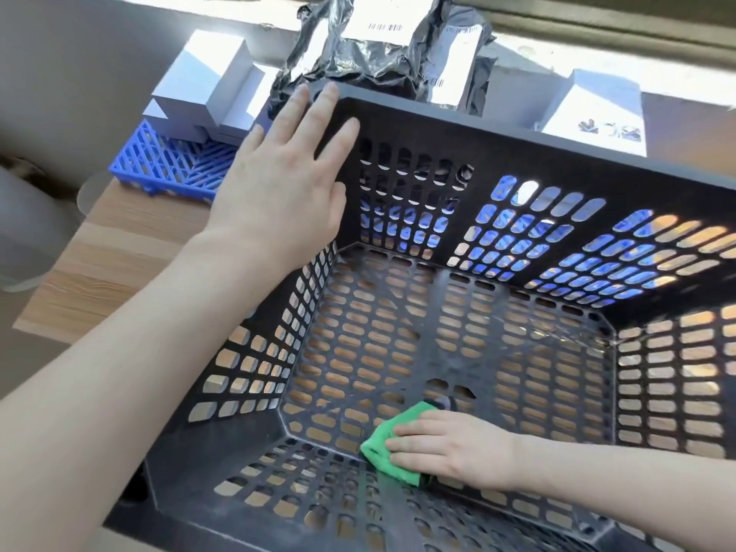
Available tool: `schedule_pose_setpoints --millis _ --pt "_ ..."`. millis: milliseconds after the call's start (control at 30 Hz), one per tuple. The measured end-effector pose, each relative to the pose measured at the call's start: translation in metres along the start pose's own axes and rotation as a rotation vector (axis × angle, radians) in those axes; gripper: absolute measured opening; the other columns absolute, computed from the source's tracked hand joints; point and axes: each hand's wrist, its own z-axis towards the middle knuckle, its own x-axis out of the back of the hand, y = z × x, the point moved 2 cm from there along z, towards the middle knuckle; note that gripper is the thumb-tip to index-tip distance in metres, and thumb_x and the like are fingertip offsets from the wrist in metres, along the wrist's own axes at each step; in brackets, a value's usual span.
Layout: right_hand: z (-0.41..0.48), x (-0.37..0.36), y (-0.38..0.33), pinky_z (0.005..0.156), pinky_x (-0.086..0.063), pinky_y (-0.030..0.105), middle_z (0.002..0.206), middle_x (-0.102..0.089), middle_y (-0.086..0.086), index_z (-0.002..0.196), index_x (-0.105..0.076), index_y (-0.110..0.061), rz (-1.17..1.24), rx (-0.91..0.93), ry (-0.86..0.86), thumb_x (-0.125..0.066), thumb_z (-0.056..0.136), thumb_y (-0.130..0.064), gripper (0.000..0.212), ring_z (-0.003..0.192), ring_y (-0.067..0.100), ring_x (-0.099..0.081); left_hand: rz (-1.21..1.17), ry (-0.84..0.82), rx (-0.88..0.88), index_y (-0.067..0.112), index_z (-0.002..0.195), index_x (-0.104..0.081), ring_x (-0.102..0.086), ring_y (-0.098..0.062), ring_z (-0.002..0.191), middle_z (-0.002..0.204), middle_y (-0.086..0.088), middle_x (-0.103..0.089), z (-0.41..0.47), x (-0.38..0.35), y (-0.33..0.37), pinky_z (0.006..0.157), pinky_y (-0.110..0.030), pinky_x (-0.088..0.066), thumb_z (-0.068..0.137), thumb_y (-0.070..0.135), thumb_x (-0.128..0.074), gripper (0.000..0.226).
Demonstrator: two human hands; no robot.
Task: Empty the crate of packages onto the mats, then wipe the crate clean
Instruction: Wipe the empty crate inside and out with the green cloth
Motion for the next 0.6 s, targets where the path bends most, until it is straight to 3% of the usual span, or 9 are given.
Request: schedule_pose_setpoints --millis 200,300,400,500,567,600 --pt "0.035 0.010 0.040 0.104 -0.040 0.033 0.133 -0.058 0.004 0.122 -0.062 -0.011 -0.141 0.002 0.089 -0.035 0.104 -0.015 0.033 0.123 0.023 -0.052 -0.006 -0.001 0.005 0.023 0.155 -0.016 -0.002 -0.026 0.151 0.164 -0.005 -0.002 -0.001 0.001 0.001 0.118 -0.052 -0.022 0.100 0.034 -0.034 0.059" --pt "0.055 0.034 0.092 0.094 -0.046 0.034 0.124 -0.065 0.004 0.113 -0.068 -0.010 -0.236 -0.221 0.215 -0.032 0.103 -0.014 0.037 0.113 0.024 -0.059 -0.006 0.006 0.007 0.023 0.155 -0.016 -0.001 -0.026 0.151 0.164 -0.005 -0.001 -0.001 0.002 0.001 0.119 -0.051 -0.021 0.100 0.034 -0.035 0.059" --pt "0.055 0.059 0.144 0.084 -0.050 0.035 0.113 -0.069 0.008 0.106 -0.071 -0.007 -0.302 -0.600 0.325 -0.043 0.090 -0.010 0.032 0.101 0.027 -0.065 0.010 0.007 0.005 0.023 0.155 -0.015 -0.002 -0.026 0.151 0.164 -0.005 -0.002 -0.001 0.002 0.001 0.119 -0.050 -0.021 0.100 0.034 -0.034 0.059" --pt "0.060 0.057 0.149 0.085 -0.051 0.037 0.109 -0.070 0.011 0.103 -0.071 -0.004 -0.245 -0.863 0.379 -0.041 0.085 -0.008 0.036 0.098 0.030 -0.066 0.016 0.008 0.003 0.022 0.155 -0.015 -0.002 -0.026 0.151 0.164 -0.006 -0.002 0.000 0.001 0.001 0.119 -0.050 -0.020 0.100 0.034 -0.034 0.059" --pt "0.070 0.044 0.129 0.089 -0.051 0.040 0.112 -0.070 0.013 0.106 -0.071 -0.003 -0.153 -0.929 0.428 -0.036 0.081 -0.010 0.043 0.100 0.031 -0.066 0.007 0.008 0.002 0.022 0.155 -0.016 -0.002 -0.027 0.151 0.164 -0.007 -0.002 0.000 0.000 0.000 0.119 -0.051 -0.021 0.100 0.033 -0.034 0.059" --pt "0.075 0.038 0.115 0.088 -0.052 0.040 0.112 -0.070 0.012 0.106 -0.071 -0.003 -0.118 -0.869 0.426 -0.036 0.081 -0.010 0.043 0.101 0.031 -0.066 0.008 0.011 0.001 0.021 0.155 -0.017 -0.003 -0.027 0.151 0.164 -0.007 -0.003 0.000 -0.001 0.000 0.118 -0.052 -0.021 0.099 0.033 -0.035 0.059"
